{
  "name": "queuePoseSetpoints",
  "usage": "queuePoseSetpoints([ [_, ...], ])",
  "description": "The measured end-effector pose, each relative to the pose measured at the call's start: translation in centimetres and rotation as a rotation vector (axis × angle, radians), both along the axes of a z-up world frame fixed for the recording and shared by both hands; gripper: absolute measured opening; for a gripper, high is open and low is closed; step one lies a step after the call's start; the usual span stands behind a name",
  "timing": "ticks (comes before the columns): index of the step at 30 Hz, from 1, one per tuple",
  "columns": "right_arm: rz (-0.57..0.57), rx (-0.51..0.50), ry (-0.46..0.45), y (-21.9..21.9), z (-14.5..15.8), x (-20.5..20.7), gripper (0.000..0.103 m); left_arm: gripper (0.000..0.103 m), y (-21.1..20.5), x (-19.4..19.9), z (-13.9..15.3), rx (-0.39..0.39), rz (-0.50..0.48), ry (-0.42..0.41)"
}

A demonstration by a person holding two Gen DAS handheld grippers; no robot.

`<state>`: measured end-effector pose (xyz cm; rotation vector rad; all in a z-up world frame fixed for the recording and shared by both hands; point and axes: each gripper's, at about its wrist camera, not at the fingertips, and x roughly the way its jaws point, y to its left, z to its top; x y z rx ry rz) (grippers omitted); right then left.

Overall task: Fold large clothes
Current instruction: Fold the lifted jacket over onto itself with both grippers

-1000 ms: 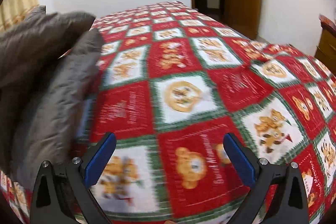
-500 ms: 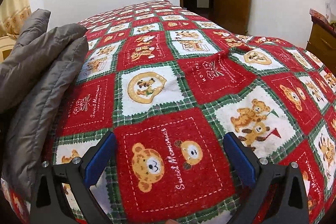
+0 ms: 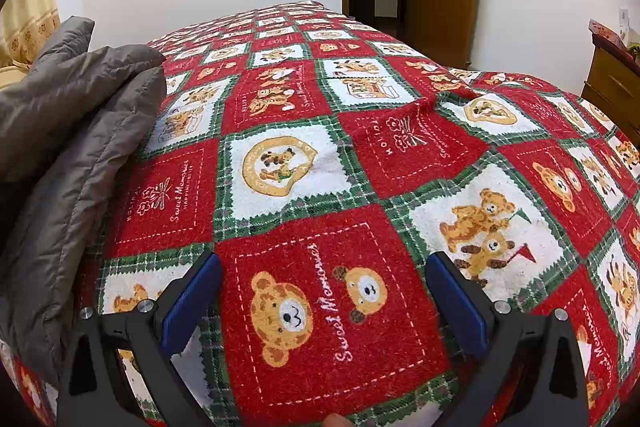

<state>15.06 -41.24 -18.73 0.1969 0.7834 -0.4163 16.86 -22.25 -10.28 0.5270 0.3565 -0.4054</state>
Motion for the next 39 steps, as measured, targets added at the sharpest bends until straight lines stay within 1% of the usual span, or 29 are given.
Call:
queuePoseSetpoints([
  [2,0.002,0.000,-0.001,0.0,0.0,0.0,0.102,0.063,-0.3,-0.7,0.9,-0.013,-0.005,-0.015],
  [4,0.002,0.000,-0.002,0.1,0.0,0.0,0.102,0.064,0.4,-1.3,2.1,-0.058,-0.001,-0.031],
  [6,0.001,-0.002,0.000,0.1,0.0,0.0,0.102,0.073,1.7,-1.8,3.5,-0.104,0.016,-0.054],
  [7,0.001,-0.003,0.001,0.0,0.0,0.0,0.102,0.079,2.5,-1.9,4.1,-0.118,0.036,-0.078],
  [10,0.002,0.003,-0.001,0.0,0.1,0.0,0.102,0.080,4.7,-0.7,4.9,-0.129,0.102,-0.122],
  [12,-0.001,0.010,-0.004,0.0,0.1,0.0,0.102,0.084,6.9,1.1,5.6,-0.144,0.179,-0.127],
  [13,0.000,0.017,-0.007,-0.1,0.2,0.0,0.102,0.091,7.8,2.0,5.8,-0.153,0.215,-0.127],
  [14,-0.001,0.028,-0.013,-0.1,0.5,0.0,0.102,0.099,9.4,3.6,6.0,-0.168,0.276,-0.120],
  [15,-0.002,0.035,-0.018,-0.2,0.9,0.1,0.102,0.100,10.4,4.8,6.0,-0.177,0.319,-0.116],
  [16,0.001,0.038,-0.024,-0.2,1.4,0.2,0.102,0.100,11.7,6.5,6.0,-0.190,0.373,-0.110],
  [18,0.016,0.030,-0.048,0.4,3.0,0.8,0.102,0.100,13.6,9.3,5.4,-0.201,0.443,-0.068],
  [22,0.067,0.039,-0.092,2.2,6.7,2.7,0.102,0.100,16.3,14.9,2.6,-0.215,0.559,0.066],
  [23,0.085,0.036,-0.107,3.0,8.0,3.3,0.102,0.100,16.8,16.0,1.8,-0.225,0.569,0.105],
  [25,0.127,0.021,-0.139,5.0,10.7,4.6,0.101,0.100,17.1,17.0,0.6,-0.234,0.585,0.155],
  [26,0.145,0.016,-0.153,5.8,11.9,5.1,0.101,0.100,17.2,17.1,0.2,-0.240,0.585,0.167],
  [28,0.204,0.018,-0.182,8.6,14.6,6.6,0.101,0.100,16.1,17.1,-1.0,-0.244,0.558,0.203],
  [29,0.229,0.029,-0.188,9.6,15.4,7.2,0.101,0.100,15.2,16.8,-1.6,-0.227,0.546,0.205],
  [31,0.281,0.079,-0.187,12.1,16.7,9.2,0.101,0.100,13.3,15.8,-2.2,-0.198,0.511,0.176],
  [32,0.296,0.086,-0.179,13.1,16.9,10.1,0.101,0.100,12.6,15.3,-2.1,-0.185,0.494,0.161],
  [34,0.311,0.058,-0.157,15.2,16.4,12.1,0.101,0.100,11.7,14.6,-1.9,-0.171,0.464,0.140],
  [36,0.302,0.016,-0.105,16.4,14.5,14.4,0.090,0.101,11.8,14.5,-1.2,-0.171,0.464,0.132],
  [37,0.286,0.014,-0.080,16.4,13.4,15.2,0.080,0.102,12.1,14.7,-0.9,-0.171,0.479,0.128],
  [38,0.261,0.032,-0.064,16.0,12.3,15.5,0.077,0.103,12.5,15.0,-0.8,-0.175,0.489,0.126],
  [39,0.249,0.052,-0.055,15.6,11.4,15.6,0.077,0.103,13.2,15.4,-0.6,-0.190,0.507,0.126],
])
